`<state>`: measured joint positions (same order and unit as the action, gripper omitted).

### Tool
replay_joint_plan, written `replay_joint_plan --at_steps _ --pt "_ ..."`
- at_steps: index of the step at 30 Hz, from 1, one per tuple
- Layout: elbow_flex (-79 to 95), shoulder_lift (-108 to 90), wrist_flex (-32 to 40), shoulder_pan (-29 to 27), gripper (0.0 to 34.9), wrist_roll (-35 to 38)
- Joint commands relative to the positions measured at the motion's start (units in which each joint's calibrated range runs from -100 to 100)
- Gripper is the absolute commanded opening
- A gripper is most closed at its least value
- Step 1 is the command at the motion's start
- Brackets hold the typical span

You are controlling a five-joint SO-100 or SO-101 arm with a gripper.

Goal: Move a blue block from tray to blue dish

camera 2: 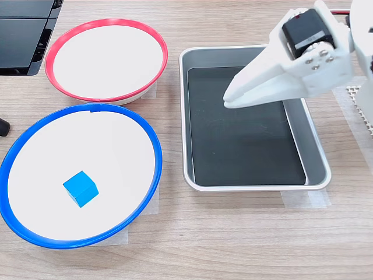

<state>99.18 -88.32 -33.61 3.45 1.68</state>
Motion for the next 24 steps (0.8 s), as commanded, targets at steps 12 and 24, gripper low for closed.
replay_joint_plan --at_steps 12,24 --pt "0.8 -10.7 -13.7 -1.4 0.2 -1.2" --pt "0.8 -10.7 -13.7 -1.4 0.3 -1.2"
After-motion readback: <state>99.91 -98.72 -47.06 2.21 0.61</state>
